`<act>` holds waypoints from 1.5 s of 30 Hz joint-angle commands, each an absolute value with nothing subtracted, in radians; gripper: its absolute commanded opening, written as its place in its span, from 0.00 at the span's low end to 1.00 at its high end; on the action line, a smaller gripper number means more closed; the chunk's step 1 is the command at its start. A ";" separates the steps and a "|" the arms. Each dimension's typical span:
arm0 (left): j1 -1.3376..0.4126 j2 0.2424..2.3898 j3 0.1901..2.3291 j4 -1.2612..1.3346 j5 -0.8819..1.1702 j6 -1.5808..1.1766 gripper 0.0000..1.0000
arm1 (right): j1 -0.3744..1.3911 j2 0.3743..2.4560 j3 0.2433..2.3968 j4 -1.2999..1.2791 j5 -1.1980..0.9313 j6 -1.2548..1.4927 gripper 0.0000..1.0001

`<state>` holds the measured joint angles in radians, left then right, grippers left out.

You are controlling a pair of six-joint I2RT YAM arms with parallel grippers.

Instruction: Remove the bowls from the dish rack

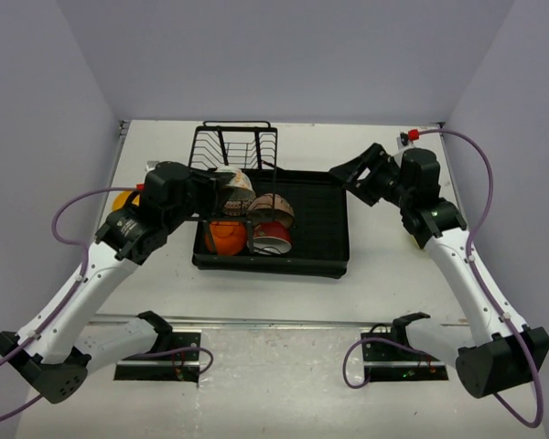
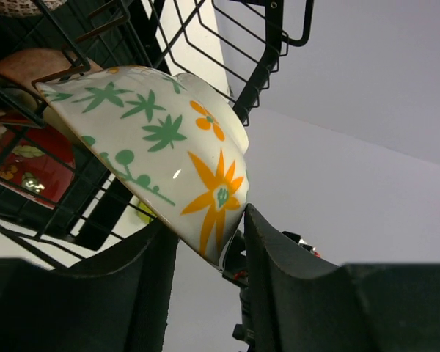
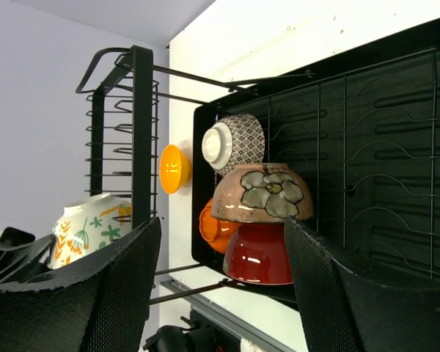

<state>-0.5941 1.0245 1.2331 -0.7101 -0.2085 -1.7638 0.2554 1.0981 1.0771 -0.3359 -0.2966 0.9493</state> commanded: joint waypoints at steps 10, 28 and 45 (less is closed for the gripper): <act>-0.626 0.989 1.161 -0.580 -0.368 -1.810 0.04 | 0.258 1.074 1.071 -0.310 -0.291 0.910 0.69; -0.721 0.759 0.652 0.070 -0.492 -1.491 0.00 | 0.258 1.075 0.983 -0.210 -0.299 0.847 0.69; -0.719 0.818 0.563 0.561 -0.414 -1.146 0.00 | 0.261 1.198 0.926 -0.006 -0.417 1.012 0.69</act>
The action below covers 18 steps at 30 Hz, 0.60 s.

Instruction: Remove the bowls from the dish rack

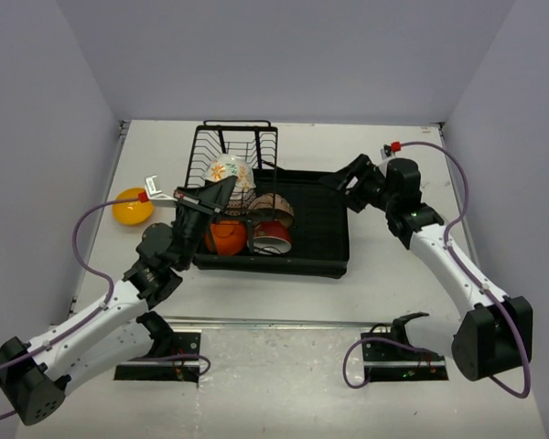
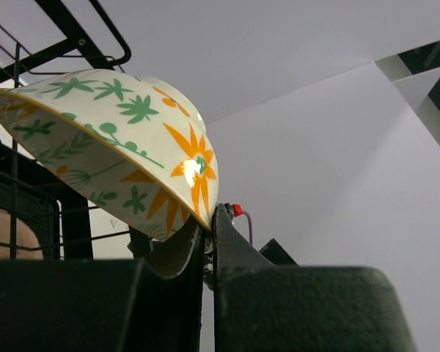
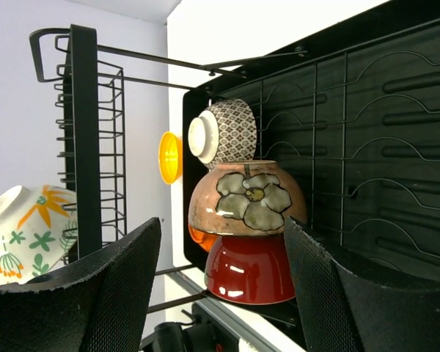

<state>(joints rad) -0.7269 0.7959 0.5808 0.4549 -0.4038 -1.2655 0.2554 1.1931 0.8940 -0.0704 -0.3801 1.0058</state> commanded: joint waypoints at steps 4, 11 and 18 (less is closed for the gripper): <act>-0.719 0.827 0.577 0.609 -0.400 -1.105 0.00 | 0.259 1.218 0.913 0.057 -0.446 1.057 0.69; -0.719 0.854 0.788 0.482 -0.390 -0.994 0.00 | 0.270 1.204 0.848 0.173 -0.453 1.253 0.73; -0.718 0.917 0.969 0.367 -0.354 -0.905 0.00 | 0.305 1.221 0.859 0.184 -0.457 1.333 0.73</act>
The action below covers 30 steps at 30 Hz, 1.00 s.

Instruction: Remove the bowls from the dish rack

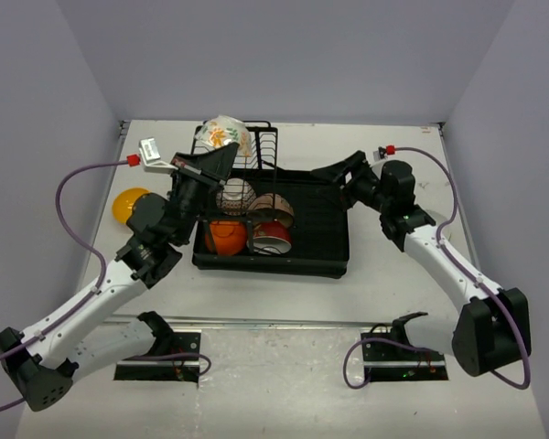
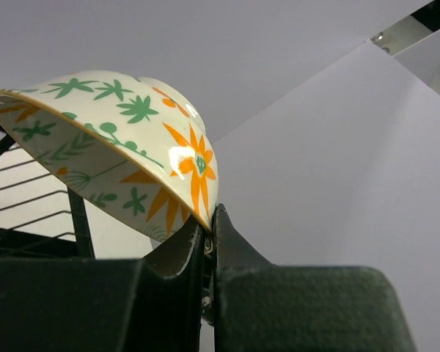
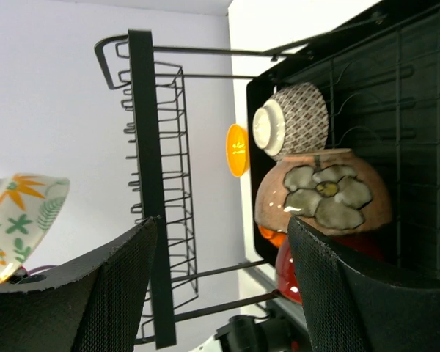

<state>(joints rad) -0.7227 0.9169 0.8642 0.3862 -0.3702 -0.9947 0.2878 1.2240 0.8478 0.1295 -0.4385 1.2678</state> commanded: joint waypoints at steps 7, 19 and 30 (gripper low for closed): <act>-0.719 1.055 1.430 -0.171 -0.529 -0.740 0.00 | 0.400 1.220 0.884 0.143 -0.382 1.494 0.73; -0.318 1.296 1.902 -1.166 -0.615 -0.765 0.00 | 0.531 1.100 0.807 0.107 -0.126 1.661 0.70; 0.009 1.232 1.470 -1.246 -0.286 -0.815 0.00 | 0.609 1.138 0.690 0.297 -0.018 1.726 0.67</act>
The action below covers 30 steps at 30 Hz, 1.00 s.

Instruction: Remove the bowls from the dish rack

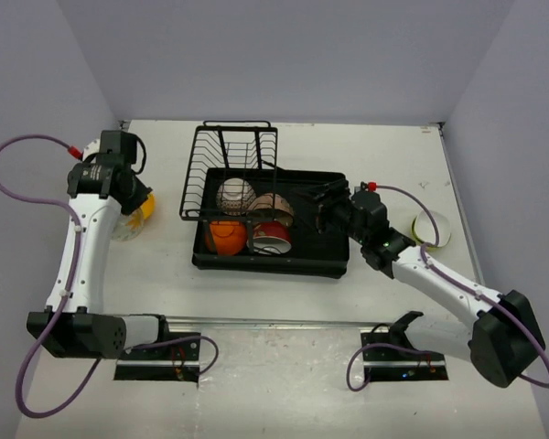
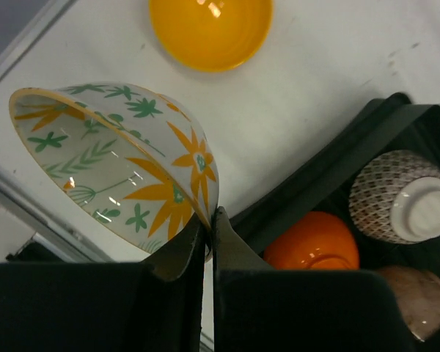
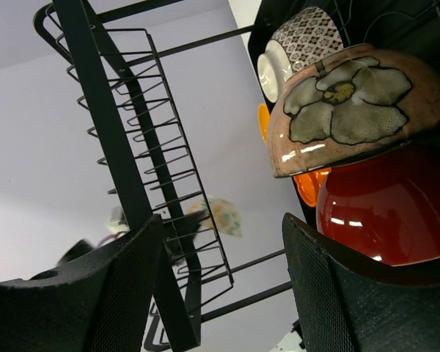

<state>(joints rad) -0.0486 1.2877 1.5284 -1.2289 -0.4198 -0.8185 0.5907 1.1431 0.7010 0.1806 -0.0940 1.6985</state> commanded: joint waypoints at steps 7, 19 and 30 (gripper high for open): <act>0.120 1.232 1.329 -1.198 -0.210 -0.821 0.00 | 0.649 1.167 0.601 0.414 0.064 1.776 0.64; 0.323 1.267 1.186 -1.186 -0.192 -0.864 0.00 | 0.779 1.238 0.615 0.474 0.247 1.825 0.57; 0.423 1.390 1.198 -1.166 -0.216 -0.882 0.00 | 0.879 1.324 0.614 0.564 0.409 1.862 0.57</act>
<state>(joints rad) 0.4118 1.3621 1.1461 -1.1854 -0.1875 -0.8730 0.8604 1.3010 0.5884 0.4927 0.3054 1.8408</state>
